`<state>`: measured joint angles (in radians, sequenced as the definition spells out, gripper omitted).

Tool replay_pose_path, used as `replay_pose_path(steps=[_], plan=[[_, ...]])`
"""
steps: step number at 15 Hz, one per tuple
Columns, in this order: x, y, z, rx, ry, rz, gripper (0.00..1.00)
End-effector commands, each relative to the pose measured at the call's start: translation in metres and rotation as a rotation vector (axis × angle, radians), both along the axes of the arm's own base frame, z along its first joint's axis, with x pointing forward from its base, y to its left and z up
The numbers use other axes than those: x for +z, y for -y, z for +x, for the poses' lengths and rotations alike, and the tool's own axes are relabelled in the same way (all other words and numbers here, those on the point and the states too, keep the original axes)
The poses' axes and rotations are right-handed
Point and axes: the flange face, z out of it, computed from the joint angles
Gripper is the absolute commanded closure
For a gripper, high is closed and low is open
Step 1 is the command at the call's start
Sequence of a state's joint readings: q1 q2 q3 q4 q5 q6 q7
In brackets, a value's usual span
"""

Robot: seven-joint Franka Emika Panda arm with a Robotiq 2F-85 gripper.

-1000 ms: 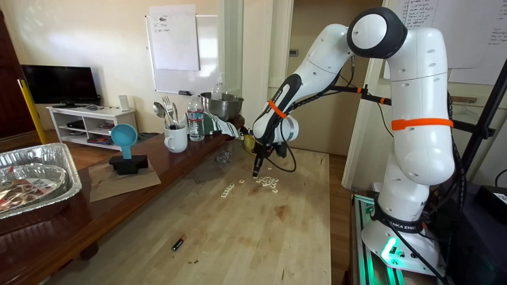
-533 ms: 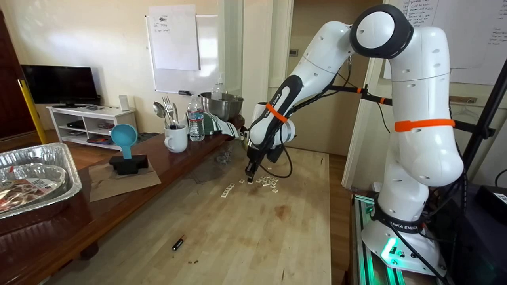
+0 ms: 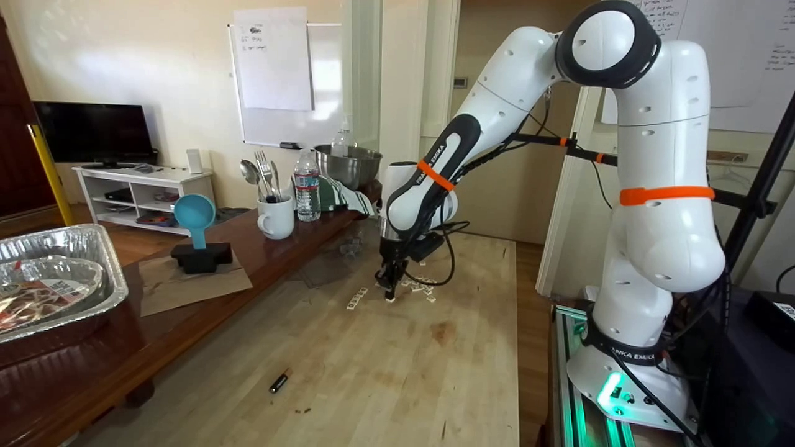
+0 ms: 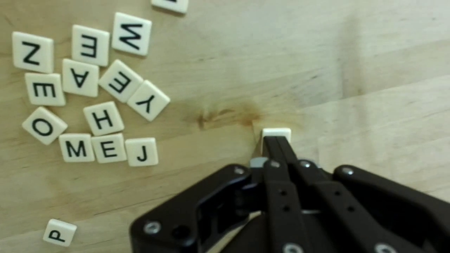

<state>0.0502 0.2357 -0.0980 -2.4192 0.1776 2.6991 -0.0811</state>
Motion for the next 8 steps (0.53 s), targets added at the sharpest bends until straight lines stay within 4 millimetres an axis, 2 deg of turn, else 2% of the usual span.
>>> replay_pose_path(steps=[1,8], plan=[[-0.0049,-0.0133,-0.0008,-0.067,-0.010,0.019,1.00],[-0.0011,-0.0174,0.0025,-0.282,0.007,0.042,1.00]])
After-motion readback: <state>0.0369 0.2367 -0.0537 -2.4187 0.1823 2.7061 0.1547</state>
